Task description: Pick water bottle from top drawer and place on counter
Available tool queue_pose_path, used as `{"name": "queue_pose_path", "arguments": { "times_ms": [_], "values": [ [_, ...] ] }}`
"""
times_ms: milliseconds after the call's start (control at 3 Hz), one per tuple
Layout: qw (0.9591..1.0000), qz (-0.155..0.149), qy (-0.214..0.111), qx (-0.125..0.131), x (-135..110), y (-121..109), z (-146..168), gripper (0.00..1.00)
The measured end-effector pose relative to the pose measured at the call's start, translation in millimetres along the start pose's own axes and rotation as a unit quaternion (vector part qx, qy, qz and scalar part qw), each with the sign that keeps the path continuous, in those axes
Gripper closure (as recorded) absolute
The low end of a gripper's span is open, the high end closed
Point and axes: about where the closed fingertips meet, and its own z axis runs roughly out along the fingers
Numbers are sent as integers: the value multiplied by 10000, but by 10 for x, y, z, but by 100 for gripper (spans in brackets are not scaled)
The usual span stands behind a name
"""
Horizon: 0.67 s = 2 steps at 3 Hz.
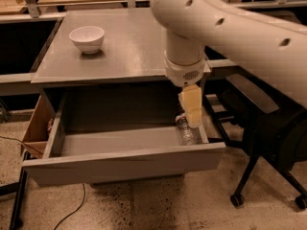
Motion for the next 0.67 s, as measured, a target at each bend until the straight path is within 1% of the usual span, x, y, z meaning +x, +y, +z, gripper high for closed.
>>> {"name": "queue_pose_path", "arguments": {
  "times_ms": [333, 667],
  "values": [
    [9966, -645, 418, -310, -107, -141, 214, 0],
    [9876, -1321, 717, -460, -261, -301, 418, 0]
  ]
}}
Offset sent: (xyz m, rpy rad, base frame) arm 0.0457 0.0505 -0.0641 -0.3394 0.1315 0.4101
